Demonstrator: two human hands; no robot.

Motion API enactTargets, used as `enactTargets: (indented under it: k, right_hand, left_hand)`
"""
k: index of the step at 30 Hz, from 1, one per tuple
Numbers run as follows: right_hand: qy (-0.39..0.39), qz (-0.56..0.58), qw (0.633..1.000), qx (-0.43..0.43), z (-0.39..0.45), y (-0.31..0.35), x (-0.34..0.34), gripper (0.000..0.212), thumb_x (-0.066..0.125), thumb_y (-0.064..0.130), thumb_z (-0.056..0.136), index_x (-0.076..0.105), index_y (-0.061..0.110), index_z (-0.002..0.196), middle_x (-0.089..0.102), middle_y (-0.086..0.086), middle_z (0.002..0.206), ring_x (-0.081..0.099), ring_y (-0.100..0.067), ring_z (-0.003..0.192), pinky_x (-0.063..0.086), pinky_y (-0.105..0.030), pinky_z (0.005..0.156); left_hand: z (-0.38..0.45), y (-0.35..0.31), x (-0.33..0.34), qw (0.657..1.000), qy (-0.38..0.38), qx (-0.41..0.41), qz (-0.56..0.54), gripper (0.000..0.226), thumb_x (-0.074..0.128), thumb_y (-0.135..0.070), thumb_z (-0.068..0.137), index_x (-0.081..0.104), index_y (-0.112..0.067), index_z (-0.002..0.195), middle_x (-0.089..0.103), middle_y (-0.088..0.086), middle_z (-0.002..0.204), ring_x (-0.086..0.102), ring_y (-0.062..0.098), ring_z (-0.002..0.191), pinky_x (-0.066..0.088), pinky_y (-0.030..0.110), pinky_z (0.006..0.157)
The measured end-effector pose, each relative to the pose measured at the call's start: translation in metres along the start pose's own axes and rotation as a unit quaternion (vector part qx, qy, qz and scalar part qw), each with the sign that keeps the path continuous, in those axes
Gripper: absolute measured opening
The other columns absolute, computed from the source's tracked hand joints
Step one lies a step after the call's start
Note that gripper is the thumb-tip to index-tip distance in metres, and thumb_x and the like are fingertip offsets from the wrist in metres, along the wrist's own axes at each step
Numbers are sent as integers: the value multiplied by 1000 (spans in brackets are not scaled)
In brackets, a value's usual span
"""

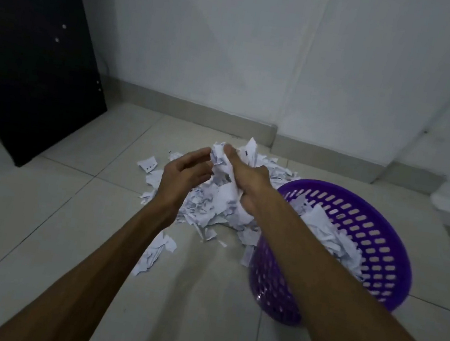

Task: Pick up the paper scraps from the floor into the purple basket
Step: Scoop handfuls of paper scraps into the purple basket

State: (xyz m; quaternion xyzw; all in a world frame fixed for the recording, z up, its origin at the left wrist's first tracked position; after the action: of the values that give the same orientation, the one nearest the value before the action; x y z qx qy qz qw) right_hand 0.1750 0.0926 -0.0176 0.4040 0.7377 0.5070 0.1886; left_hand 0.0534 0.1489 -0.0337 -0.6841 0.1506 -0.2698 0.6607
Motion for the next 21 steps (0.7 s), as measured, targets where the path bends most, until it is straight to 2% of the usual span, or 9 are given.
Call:
enactTargets:
  k: [3,5,8,12,14,17,19,21]
  right_hand:
    - [-9,-4,999,-39,0,36,-36,70,88,43,67,60,9,121,71,-15,111,72,-30,92,60,-49,80]
    - [-17,-14,998,-55,1,50,-63,60,87,39,71,64,9,118,72,-15,108,73,-30,90,60,-48,79]
    - [-33,-37,997,-55,2,57,-102,57,87,41,70,66,10,113,74,-14,99,74,-27,81,61,-38,66]
    - [-71,-80,994,-33,2,44,-145,73,87,51,64,64,9,119,73,-13,101,73,-28,84,62,-40,71]
    - [-89,-80,993,-18,-1,36,-160,74,87,50,65,62,9,121,72,-14,104,72,-29,86,62,-41,72]
    - [-82,-113,990,-11,-7,31,-181,68,84,45,72,60,8,124,68,-11,115,68,-26,96,58,-37,78]
    - [-61,-140,988,-21,-10,31,-189,64,84,37,74,59,7,124,67,-11,118,66,-25,97,56,-32,73]
    - [-56,-184,981,-36,-12,30,-198,69,89,37,68,61,9,125,68,-11,120,67,-26,100,58,-33,72]
  left_hand:
    - [7,-21,38,999,43,1,-13,29,62,-13,93,66,-18,121,73,1,111,70,16,101,56,26,87]
    - [7,-26,63,997,69,-9,-24,32,60,-13,94,64,-13,125,72,4,111,70,19,100,56,25,87]
    - [1,-22,95,995,97,-31,-25,31,61,-13,93,65,-14,123,73,8,110,70,23,101,55,29,90]
    - [-14,-5,123,990,130,-55,9,34,63,-17,93,64,-14,126,72,5,113,70,17,99,57,24,85]
    - [-20,4,130,988,139,-65,34,36,63,-16,93,62,-13,129,70,6,116,70,17,100,56,26,88]
    - [-28,13,137,980,165,-36,109,35,62,-13,93,62,-16,129,69,1,117,68,12,103,55,25,90]
    - [-30,15,137,973,168,-3,157,33,60,-8,94,64,-17,125,70,-2,115,67,8,104,54,20,86]
    - [-31,17,136,967,167,15,192,33,56,-4,95,65,-17,123,70,-3,115,67,5,101,54,16,80]
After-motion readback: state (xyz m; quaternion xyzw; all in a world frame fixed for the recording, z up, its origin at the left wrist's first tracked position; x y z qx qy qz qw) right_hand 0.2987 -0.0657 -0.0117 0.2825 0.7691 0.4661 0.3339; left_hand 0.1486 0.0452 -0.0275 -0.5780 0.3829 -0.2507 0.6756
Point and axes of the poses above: each hand's wrist, its own z-axis towards the middle knuckle, its own x-axis out of the palm, y = z × x, the point moved 1 cm from there along z, towards the middle knuckle
